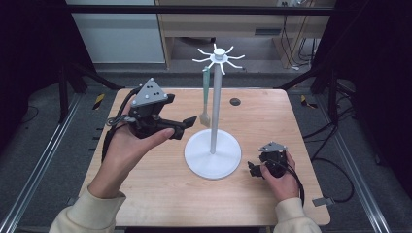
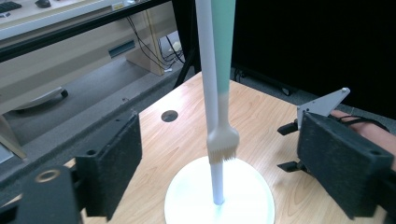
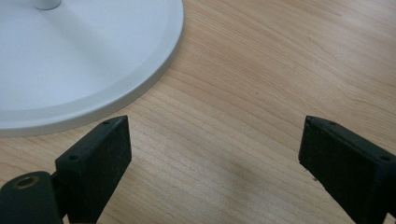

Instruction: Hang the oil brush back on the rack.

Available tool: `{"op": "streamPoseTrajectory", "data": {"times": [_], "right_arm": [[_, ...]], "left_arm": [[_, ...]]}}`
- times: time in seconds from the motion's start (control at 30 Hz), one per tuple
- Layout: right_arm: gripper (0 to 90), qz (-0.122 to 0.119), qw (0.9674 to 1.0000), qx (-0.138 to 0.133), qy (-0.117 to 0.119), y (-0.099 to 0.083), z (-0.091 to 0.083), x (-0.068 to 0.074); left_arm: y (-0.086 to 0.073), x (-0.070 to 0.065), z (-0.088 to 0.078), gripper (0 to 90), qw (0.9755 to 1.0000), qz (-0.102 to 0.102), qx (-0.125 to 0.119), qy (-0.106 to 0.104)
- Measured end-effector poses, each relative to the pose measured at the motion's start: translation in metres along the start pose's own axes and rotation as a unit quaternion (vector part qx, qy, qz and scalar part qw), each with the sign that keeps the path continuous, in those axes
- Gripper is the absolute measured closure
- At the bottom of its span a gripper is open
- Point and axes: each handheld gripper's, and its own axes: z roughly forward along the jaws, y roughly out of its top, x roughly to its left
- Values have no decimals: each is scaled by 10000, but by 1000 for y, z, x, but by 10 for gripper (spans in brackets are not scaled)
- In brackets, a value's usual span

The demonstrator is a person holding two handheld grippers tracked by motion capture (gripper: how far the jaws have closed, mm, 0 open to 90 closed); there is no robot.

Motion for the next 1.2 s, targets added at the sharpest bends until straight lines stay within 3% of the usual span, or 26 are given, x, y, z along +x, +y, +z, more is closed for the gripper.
{"op": "streamPoseTrajectory", "data": {"times": [0.37, 0.5, 0.6, 0.7, 0.93, 1.2], "right_arm": [[99, 26, 10000, -9, -22, -1, -1, -1], [99, 29, 10000, -14, -32, -1, -2, 0], [99, 23, 10000, -9, -51, -1, -3, -1], [99, 54, 10000, -4, -51, -1, -3, -1], [99, 57, 10000, -3, -61, -1, -3, -1], [100, -2, 10000, -4, -68, -2, -3, -1]], "left_arm": [[-32, 9, -14, 79, 9999, 0, -135, 57], [-45, 10, -20, 58, 9998, 115, -169, 74], [-54, 8, -25, 48, 9995, 237, -140, 159], [-64, 6, -29, 44, 9997, 208, -97, 66], [-90, -2, -35, 42, 9993, 336, 71, 124], [-120, -8, -37, 46, 9981, 459, 205, 344]]}}
